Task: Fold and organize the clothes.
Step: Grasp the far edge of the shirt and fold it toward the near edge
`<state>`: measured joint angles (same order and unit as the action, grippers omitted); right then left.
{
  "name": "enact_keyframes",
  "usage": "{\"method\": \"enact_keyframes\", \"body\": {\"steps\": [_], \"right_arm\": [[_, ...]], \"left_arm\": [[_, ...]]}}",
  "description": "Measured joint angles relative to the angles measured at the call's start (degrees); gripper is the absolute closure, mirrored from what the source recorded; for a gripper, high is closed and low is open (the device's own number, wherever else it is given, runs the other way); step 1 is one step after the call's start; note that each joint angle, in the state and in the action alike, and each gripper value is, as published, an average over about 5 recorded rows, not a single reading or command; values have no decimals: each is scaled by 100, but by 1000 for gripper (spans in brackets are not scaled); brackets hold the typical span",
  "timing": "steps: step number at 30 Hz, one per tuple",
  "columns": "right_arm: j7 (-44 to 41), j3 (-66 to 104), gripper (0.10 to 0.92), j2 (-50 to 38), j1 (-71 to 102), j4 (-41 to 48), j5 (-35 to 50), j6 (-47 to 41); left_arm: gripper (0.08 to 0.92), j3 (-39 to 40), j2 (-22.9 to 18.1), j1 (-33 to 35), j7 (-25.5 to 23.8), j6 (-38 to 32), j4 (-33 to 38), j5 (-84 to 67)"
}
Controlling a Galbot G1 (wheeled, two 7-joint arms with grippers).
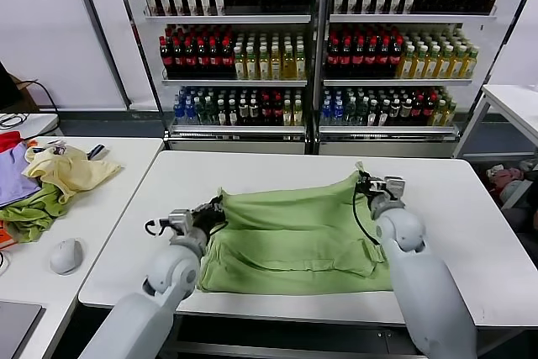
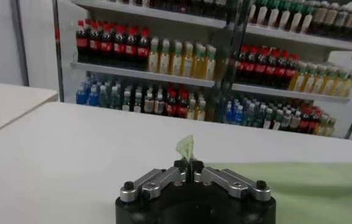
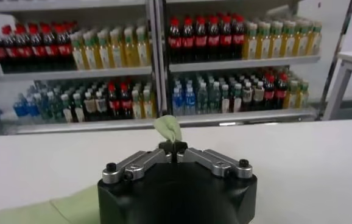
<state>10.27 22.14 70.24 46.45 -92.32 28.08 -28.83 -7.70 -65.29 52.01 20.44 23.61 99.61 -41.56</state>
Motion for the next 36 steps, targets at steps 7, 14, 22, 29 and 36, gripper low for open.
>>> {"method": "enact_keyframes", "body": {"steps": [7,14,22,29,36], "right_arm": [[59,363,914,-114,895,-992,62,-57],[126,625,914,-152,1602,-1567,81,-138],[229,673,913,-124,1978,-1774,-40,-265],[223,610,788,-83,2114,-1819,-221,-329],[171,581,590,-66,2278,-1953,-434,-328]], "left_arm": [[897,-202,175,608,-58,20,544,-20],[898,-294,276,1121,-139,146,890,84],[869,-311,291,1429,-233,389,974,418],[699,-375,279,1592,-326,581,1032,826],[492,-502,187,1803,-241,515,1186,1140]]}}
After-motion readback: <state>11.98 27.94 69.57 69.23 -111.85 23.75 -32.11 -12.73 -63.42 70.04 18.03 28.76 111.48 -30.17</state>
